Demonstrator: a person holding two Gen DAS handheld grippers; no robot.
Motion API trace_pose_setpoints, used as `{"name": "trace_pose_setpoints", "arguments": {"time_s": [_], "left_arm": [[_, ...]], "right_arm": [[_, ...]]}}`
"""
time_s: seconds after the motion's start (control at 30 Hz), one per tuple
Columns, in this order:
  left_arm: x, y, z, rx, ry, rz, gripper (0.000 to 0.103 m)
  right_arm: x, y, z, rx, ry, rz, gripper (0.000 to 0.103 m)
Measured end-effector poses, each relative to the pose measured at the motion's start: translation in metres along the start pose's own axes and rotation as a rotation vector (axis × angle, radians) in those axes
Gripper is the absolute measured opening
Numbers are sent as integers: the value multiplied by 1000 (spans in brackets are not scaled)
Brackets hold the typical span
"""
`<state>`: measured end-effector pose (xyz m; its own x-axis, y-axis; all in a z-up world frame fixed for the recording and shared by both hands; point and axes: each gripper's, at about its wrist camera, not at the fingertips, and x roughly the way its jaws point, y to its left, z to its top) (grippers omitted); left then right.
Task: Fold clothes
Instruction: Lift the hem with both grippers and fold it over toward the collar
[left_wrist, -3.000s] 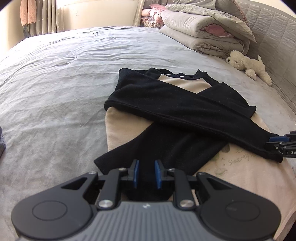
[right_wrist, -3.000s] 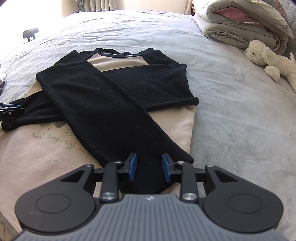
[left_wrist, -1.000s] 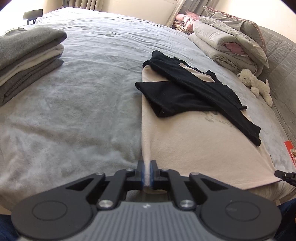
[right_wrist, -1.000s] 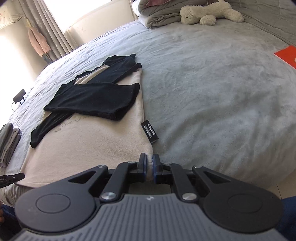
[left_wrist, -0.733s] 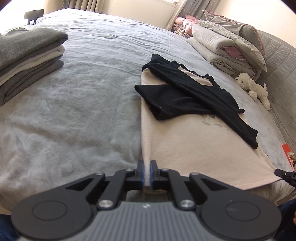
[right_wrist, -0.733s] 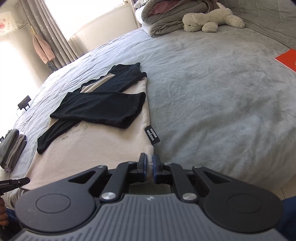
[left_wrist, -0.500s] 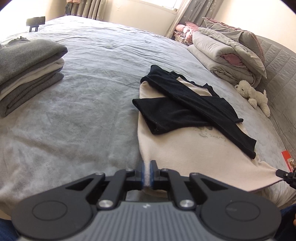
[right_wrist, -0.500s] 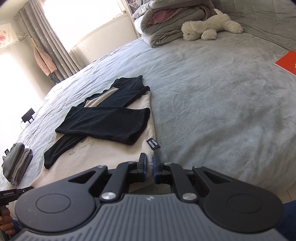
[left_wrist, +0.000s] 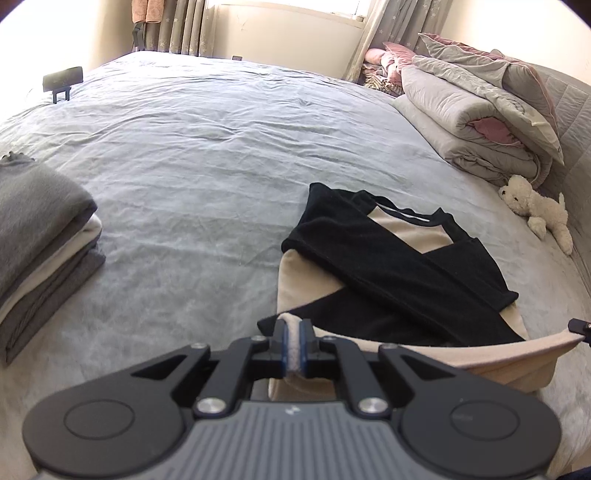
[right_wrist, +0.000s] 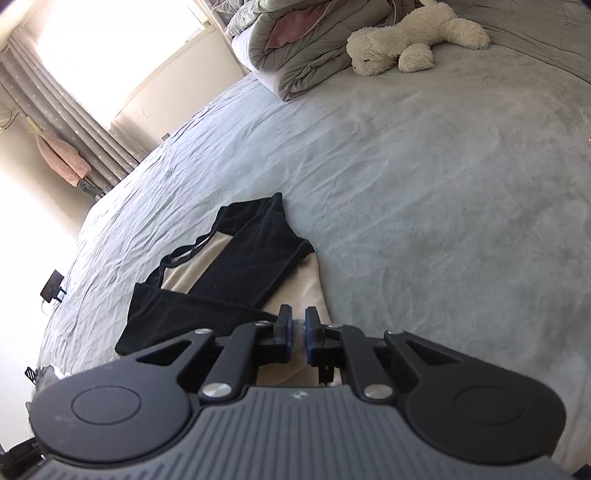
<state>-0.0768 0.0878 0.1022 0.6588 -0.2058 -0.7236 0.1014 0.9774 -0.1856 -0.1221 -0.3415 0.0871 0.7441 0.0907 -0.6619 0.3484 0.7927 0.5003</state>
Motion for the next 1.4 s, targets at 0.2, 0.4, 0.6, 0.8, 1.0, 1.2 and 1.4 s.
{"name": "trace_pose_setpoints", "arguments": {"time_s": [0.2,0.4,0.6,0.8,1.0,1.2,1.4], "left_arm": [[64,-19,68,10,18,57,6],[112,-13,73,18,76,7,6],[118,-9,68,42,75,-39,6],[120,2,67,9,105,-44,7],[113,2,72,-15,93,-44,6],[119,-17,101,13,18,15,6],[168,-37,141,34,11,95,6]], "right_arm": [[59,25,54,-74,-51,-70,3],[86,37,53,-401,35,110,13],[95,33,12,-713,202,186,42],[103,39,-1,-774,252,176,40],[86,54,2,-830,135,99,9],[100,82,39,-848,-96,-82,9],[173,97,69,-820,-185,-273,9]]}}
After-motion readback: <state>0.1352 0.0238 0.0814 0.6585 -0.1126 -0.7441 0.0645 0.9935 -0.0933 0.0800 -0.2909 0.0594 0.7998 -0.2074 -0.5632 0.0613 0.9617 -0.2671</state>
